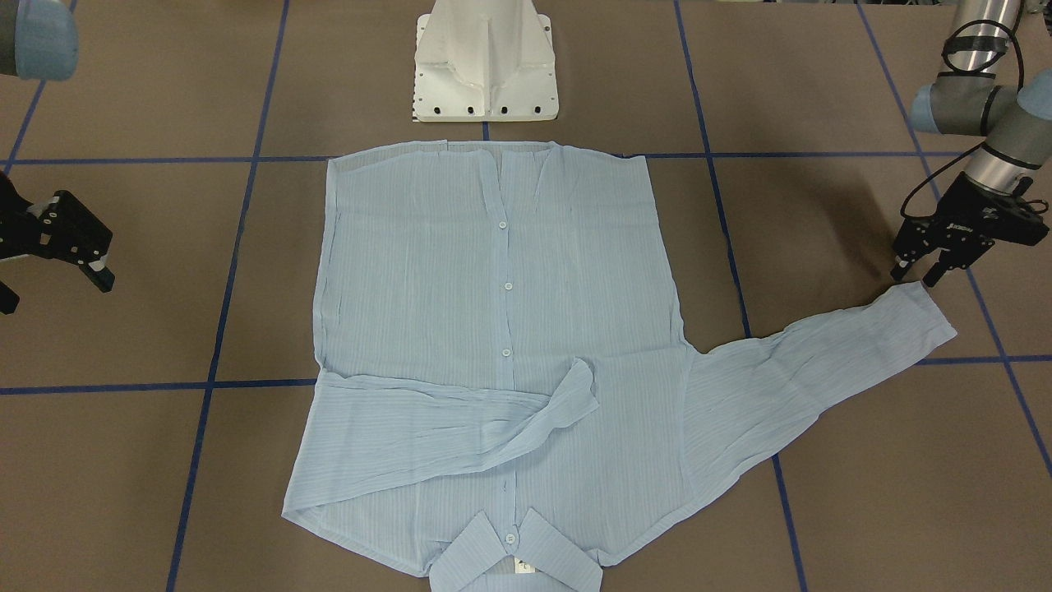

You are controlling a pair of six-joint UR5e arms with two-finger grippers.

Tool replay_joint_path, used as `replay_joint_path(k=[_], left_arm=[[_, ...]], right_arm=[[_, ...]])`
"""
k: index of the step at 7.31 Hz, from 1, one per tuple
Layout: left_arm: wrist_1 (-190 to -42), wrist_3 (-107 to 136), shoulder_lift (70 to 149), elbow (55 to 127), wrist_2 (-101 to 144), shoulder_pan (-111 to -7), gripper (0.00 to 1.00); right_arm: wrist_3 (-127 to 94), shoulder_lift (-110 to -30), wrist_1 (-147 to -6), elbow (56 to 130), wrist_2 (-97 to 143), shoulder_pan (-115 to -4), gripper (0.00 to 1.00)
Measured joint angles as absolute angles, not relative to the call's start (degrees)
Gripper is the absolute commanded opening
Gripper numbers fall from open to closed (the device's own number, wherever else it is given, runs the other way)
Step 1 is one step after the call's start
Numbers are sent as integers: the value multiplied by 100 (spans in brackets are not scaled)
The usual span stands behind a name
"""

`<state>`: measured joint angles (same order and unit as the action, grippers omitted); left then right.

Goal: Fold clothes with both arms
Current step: 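Release the sleeve and raise the right gripper while the left gripper reaches the cuff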

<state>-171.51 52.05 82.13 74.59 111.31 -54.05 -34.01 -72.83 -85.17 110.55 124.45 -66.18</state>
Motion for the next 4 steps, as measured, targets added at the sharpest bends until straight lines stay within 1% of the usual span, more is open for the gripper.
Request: replay_joint_path(k=[1, 2, 3, 4], left_arm=[[-17138, 5197, 8228, 7458, 11106, -5405, 15], [-17133, 5193, 8240, 7458, 11097, -5405, 10], [-17131, 5189, 8247, 7456, 11094, -5405, 0], [-17130, 5187, 8248, 7456, 11092, -5405, 0]], right_arm=[[-3401, -7291, -8514, 11056, 12447, -6617, 100], [-3401, -7298, -8511, 11056, 12451, -6613, 100], [-3401, -7301, -8509, 11057, 12453, -6611, 100], [-3401, -7303, -8508, 11059, 12456, -6611, 100]])
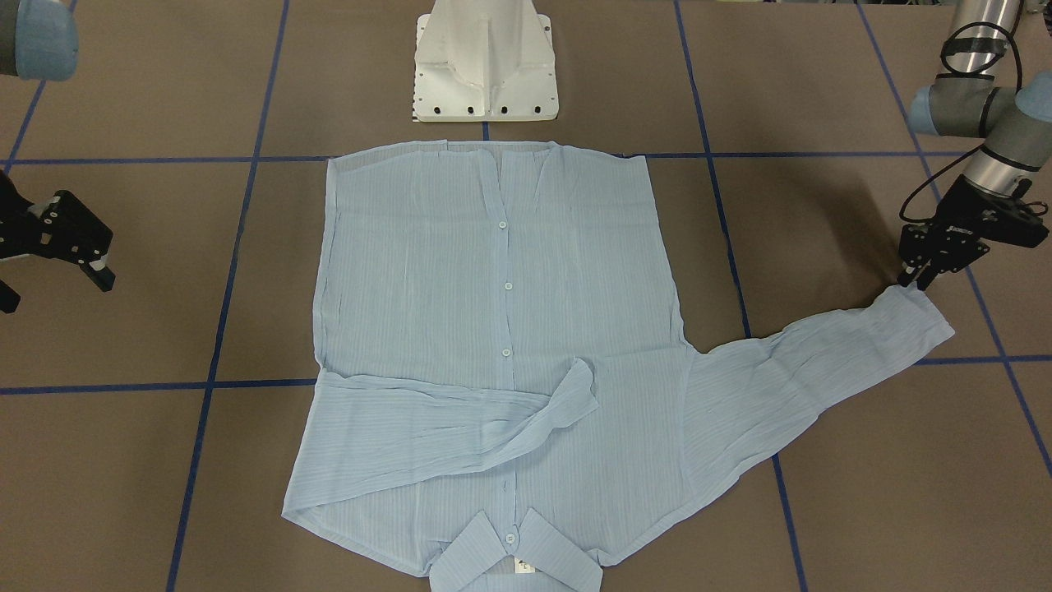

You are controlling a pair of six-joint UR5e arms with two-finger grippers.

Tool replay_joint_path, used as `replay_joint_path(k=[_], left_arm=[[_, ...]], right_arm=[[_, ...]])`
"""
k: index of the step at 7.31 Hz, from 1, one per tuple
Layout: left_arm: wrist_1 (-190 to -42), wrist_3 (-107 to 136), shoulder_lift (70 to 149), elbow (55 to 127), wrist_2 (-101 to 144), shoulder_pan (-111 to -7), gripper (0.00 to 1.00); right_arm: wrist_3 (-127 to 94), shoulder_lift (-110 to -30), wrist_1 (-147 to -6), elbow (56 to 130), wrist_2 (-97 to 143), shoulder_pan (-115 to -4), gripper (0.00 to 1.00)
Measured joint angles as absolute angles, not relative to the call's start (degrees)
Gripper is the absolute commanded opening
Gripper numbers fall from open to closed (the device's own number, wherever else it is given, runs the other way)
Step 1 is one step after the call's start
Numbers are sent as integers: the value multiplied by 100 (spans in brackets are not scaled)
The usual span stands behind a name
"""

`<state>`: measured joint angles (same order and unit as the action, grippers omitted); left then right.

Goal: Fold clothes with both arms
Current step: 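Grasp the other sleeve cuff with the left gripper and fold it across the shirt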

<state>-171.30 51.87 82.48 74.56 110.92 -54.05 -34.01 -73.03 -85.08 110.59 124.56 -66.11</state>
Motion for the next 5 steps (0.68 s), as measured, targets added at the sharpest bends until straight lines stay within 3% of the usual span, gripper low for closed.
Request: replay_joint_path(k=[5], left_arm=[[-17129, 4220, 8287, 7663, 11177, -5811, 0]], right_arm=[[-3422, -7312, -8508, 11071, 12479, -6609, 100]])
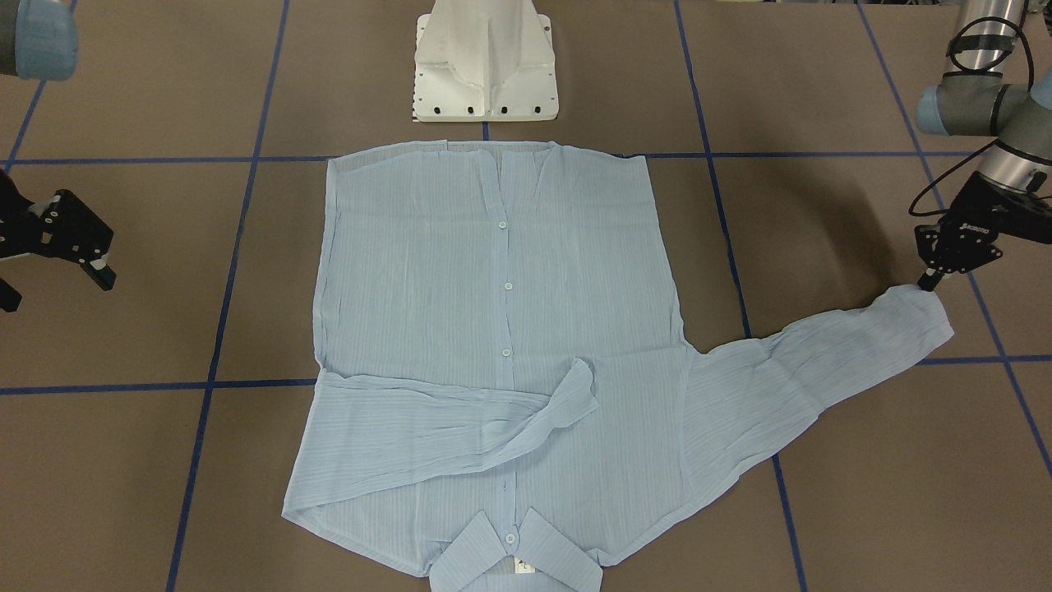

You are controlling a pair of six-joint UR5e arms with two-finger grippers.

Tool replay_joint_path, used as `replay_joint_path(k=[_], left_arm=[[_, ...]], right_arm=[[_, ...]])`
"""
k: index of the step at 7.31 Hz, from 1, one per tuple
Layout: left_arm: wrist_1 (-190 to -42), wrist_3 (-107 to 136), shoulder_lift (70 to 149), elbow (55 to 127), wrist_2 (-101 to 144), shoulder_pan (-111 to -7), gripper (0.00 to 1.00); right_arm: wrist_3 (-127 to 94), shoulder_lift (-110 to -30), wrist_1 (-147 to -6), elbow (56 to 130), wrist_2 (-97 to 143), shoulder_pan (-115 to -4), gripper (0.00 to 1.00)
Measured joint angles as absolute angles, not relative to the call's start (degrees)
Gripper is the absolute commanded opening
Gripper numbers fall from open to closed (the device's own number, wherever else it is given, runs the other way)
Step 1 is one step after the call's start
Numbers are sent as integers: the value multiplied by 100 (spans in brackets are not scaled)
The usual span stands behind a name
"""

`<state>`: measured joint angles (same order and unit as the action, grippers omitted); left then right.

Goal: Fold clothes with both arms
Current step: 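Grasp the other sleeve cuff with the left gripper and fold it across the shirt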

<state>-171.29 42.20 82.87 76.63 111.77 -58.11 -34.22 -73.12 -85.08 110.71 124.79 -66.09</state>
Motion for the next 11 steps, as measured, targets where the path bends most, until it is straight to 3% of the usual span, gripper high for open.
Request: replay_joint_path(k=[3, 7, 11], left_arm=[[-16641, 3862, 9057, 7981, 11790, -6378, 0], [-13640, 4633, 10903, 9152, 12055, -6259, 0], [-13080, 6585, 13092, 8380, 11036, -4795, 0]], right_arm=[[-3451, -7341, -8508, 11103, 12483, -6609, 100], [-3488, -7339, -8508, 11114, 12488, -6609, 100], [-3508, -7331, -8508, 11105, 12491, -6601, 100]])
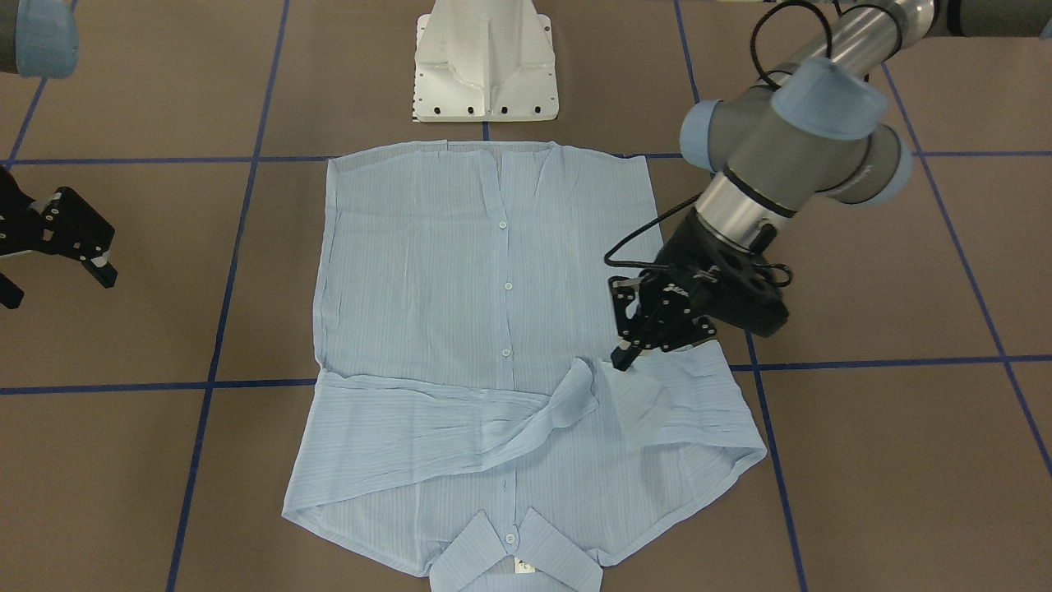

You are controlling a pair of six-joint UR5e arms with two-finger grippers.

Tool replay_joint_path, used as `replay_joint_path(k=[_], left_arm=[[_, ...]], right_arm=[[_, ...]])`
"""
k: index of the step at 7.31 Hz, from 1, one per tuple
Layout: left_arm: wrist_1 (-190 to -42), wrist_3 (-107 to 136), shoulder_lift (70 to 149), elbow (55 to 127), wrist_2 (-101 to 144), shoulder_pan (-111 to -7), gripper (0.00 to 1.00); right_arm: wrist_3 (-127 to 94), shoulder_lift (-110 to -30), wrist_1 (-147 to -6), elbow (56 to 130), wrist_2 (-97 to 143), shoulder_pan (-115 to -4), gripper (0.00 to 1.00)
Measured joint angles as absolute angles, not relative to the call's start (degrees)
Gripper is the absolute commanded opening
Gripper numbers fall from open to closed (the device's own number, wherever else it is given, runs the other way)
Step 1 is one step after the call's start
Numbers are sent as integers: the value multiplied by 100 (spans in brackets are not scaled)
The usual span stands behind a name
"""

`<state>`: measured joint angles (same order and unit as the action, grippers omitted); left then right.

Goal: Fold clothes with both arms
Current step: 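Grasp the other sleeve cuff with the left gripper and fold it across the shirt, then release the sleeve and move both grippers to the shirt hem nearest the robot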

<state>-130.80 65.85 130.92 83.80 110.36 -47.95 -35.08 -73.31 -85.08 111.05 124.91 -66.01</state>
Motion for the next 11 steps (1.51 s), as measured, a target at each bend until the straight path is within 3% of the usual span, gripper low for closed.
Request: replay_joint_path(k=[4, 5, 6, 9, 11], left_arm=[[-13045, 6791, 14342, 7002, 9866, -3848, 0], [-13044, 6800, 14461, 6860, 9675, -3645, 56], [-13050, 6927, 14546, 6777, 9577, -3486, 100], [-12985, 7394, 14687, 6706, 9525, -3299, 100], [-12257, 6939, 14510, 7236, 9566, -3306, 100]], right_arm=[[-3515, -7330, -8510, 11079, 12489, -6597, 100], [-3516, -7330, -8510, 11069, 12489, -6595, 100], [-3516, -7330, -8514, 11059, 12489, -6594, 100], [-3603, -7321, -8513, 11054, 12480, -6564, 100], [-4211, -7247, -8451, 11136, 12374, -6294, 100]])
